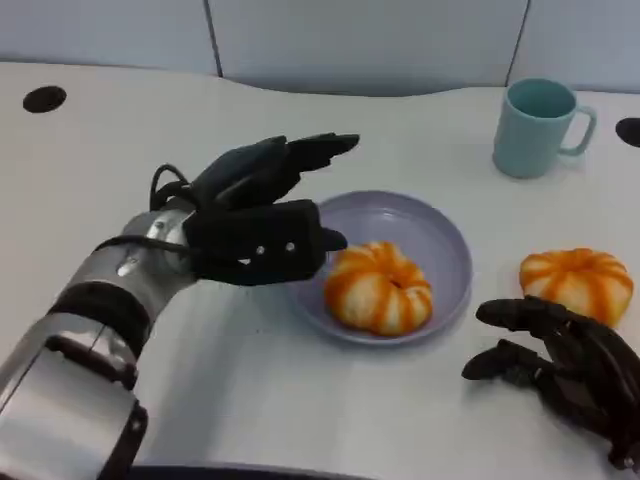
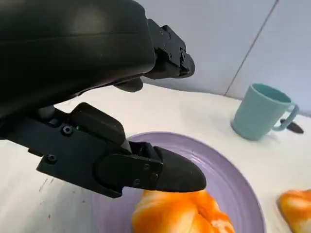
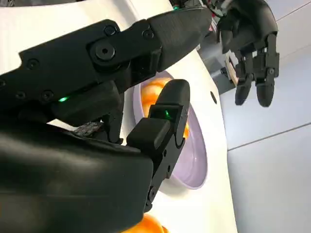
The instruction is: Grasp the bread from the table and place it into the plate.
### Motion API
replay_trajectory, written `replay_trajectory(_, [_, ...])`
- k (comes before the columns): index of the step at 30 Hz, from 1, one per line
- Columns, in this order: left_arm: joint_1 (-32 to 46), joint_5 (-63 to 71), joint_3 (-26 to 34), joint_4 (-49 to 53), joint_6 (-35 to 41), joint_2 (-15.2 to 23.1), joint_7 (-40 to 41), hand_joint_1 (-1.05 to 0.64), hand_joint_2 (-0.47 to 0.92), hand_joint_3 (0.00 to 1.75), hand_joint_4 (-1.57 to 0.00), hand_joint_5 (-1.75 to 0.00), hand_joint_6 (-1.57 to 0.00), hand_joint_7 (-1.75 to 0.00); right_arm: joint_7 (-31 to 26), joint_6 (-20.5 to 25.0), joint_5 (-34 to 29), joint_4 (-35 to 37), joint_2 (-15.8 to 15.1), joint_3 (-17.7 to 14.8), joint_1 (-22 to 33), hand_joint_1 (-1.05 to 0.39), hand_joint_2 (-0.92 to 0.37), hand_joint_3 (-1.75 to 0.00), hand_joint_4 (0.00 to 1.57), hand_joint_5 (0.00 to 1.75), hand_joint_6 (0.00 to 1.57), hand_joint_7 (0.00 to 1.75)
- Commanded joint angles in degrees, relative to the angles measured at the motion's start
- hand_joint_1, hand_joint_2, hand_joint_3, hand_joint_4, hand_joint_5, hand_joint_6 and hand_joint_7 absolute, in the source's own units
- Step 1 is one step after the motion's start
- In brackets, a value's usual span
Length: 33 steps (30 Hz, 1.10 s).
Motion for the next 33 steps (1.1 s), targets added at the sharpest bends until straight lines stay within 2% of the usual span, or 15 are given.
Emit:
replay_trajectory(1, [2.7,-6.4,5.2,-1.3,-3.9,1.2,-3.0,-0.76,0.92,0.31,-0.05,-0.77,-0.31,-0.14,-0.7,1.1,-0.8,1.3,-0.9,0.0,1.4,-0.40,-0.92,-0.04,0.68,1.04,0.84,0.50])
replay_trajectory(9, [8.5,-17.5,13.9,-3.8,-8.1,0.6,-10.3,-0.75,0.92,0.36,-0.15,-0.84,-0.40,-0.15,-0.6,1.9,-0.7,0.8,-1.1,0.1,1.4,-0.40,-0.92,-0.06,0.67,1.05,0.83,0.51])
replay_trajectory(19, [15.7,-31.0,23.1,-8.6,-8.4,-1.5,-21.3,-0.74,0.92,0.35,-0.37,-0.79,-0.52,-0.12,-0.6,1.8,-0.7,1.0,-1.0,-0.1,1.3,-0.40,-0.92,-0.07,0.67,1.07,0.83,0.53])
replay_trajectory(26, [21.5,-41.1,29.1,-14.9,-2.9,-4.5,-27.1,-0.60,0.92,0.34,-0.51,-0.85,-0.61,-0.14,-0.6,1.4,-0.9,1.9,-1.2,0.0,0.7,-0.40,-0.92,-0.06,0.67,1.08,0.83,0.54])
replay_trajectory(33, [27.5,-47.8,31.6,-24.4,5.7,-6.1,-31.8,-0.61,0.92,0.37,-0.49,-0.96,-0.64,-0.13,-0.6,2.2,-0.8,1.4,-1.4,0.1,0.8,-0.41,-0.92,-0.05,0.67,1.08,0.83,0.53])
